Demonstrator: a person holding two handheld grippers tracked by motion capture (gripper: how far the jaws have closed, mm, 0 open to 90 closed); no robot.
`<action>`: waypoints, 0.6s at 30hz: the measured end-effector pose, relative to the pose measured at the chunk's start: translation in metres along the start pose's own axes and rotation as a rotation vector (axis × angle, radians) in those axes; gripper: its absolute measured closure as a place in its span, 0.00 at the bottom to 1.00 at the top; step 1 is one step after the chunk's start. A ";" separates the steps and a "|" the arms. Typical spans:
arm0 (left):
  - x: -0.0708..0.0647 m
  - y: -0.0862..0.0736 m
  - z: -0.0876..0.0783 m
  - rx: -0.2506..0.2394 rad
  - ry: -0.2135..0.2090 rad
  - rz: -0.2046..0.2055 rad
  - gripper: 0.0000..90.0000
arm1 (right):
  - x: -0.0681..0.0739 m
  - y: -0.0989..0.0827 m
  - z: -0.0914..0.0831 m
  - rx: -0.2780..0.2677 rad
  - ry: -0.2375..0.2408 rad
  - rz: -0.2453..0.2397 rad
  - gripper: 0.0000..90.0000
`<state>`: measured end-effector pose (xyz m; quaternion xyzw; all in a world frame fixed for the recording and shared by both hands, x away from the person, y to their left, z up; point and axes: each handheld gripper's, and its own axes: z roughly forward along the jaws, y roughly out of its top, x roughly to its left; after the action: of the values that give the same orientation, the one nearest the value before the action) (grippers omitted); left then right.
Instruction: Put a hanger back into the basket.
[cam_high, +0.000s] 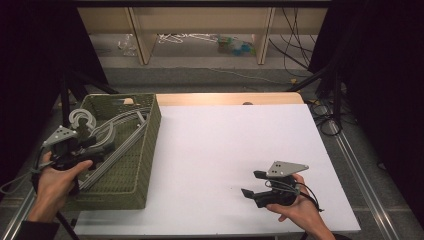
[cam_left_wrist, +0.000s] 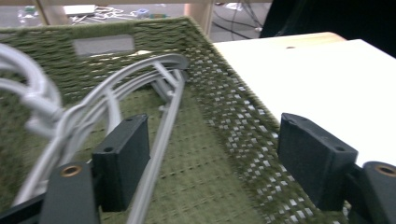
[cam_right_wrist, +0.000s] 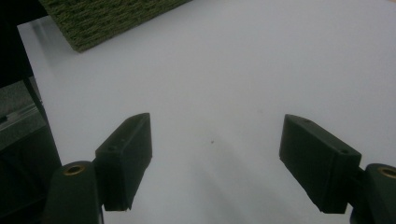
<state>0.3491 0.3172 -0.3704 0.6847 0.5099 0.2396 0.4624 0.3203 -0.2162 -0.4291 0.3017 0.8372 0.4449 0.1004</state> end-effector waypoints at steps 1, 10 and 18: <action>-0.003 -0.001 0.001 -0.007 -0.008 0.002 0.27 | 0.000 0.000 0.000 0.000 0.000 -0.001 0.29; -0.042 -0.009 0.010 -0.038 -0.110 0.040 0.23 | -0.001 -0.001 0.000 -0.006 0.005 -0.001 0.29; -0.078 -0.009 0.011 -0.060 -0.176 0.087 0.23 | -0.004 -0.003 0.002 -0.020 0.009 0.011 0.26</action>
<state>0.3253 0.2417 -0.3723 0.7104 0.4298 0.2134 0.5149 0.3231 -0.2188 -0.4326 0.3033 0.8314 0.4554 0.0971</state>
